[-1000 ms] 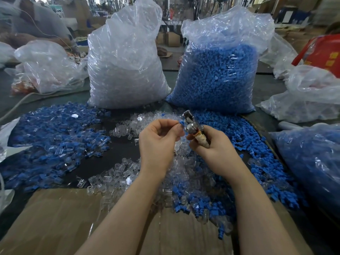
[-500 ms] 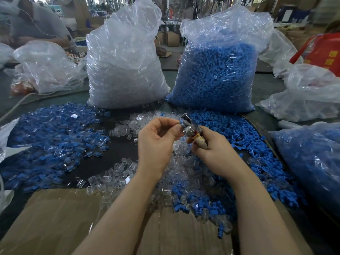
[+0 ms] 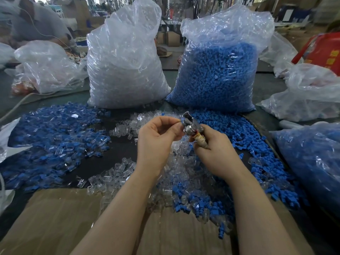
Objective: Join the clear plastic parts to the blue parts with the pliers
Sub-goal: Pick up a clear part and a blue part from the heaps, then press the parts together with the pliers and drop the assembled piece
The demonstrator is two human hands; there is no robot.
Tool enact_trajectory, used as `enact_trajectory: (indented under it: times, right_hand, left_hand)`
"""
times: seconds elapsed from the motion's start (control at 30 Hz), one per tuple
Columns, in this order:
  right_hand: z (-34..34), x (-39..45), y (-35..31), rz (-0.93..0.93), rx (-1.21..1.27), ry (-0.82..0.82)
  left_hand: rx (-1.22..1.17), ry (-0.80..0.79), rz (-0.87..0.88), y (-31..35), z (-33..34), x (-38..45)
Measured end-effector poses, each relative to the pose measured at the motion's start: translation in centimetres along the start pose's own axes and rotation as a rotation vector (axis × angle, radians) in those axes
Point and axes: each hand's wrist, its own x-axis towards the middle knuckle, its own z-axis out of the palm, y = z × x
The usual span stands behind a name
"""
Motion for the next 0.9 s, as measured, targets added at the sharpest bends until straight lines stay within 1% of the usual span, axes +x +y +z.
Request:
enact_trajectory:
  times: [0.07, 0.1, 0.23, 0.33, 0.47, 0.6, 0.7, 0.83, 0.9]
  right_hand:
    - [0.0, 0.0, 0.2, 0.011, -0.021, 0.049]
    - [0.0, 0.0, 0.3, 0.02, -0.034, 0.082]
    - [-0.2, 0.1, 0.8, 0.075, -0.095, 0.19]
    - [-0.4, 0.2, 1.3, 0.161, -0.172, 0.239]
    - [-0.7, 0.4, 2.1, 0.284, -0.241, 0.31]
    - [-1.2, 0.3, 2.9, 0.408, -0.307, 0.386]
    - [-1.5, 0.1, 3.2, 0.476, -0.379, 0.366]
    - [-1.6, -0.1, 3.3, 0.547, -0.44, 0.258]
    - [-1.5, -0.2, 3.1, 0.542, -0.471, 0.23]
  left_hand:
    - [-0.049, 0.013, -0.088, 0.3, -0.5, 0.3]
    - [-0.106, 0.05, -0.149, 0.4, -0.9, 0.6]
    - [-0.46, 0.335, -0.416, 0.5, -4.5, 2.3]
    - [-0.668, 0.553, -0.49, 0.3, -7.6, 3.5]
    - [-0.897, 0.796, -0.494, 0.1, -10.7, 3.7]
    - [-1.016, 0.945, -0.399, 0.4, -11.9, 3.5]
    - [-1.034, 0.978, -0.349, 0.6, -11.8, 3.4]
    - [-1.111, 1.0, -0.294, 0.6, -11.5, 3.3]
    - [-1.119, 0.993, -0.275, 0.4, -11.5, 3.4]
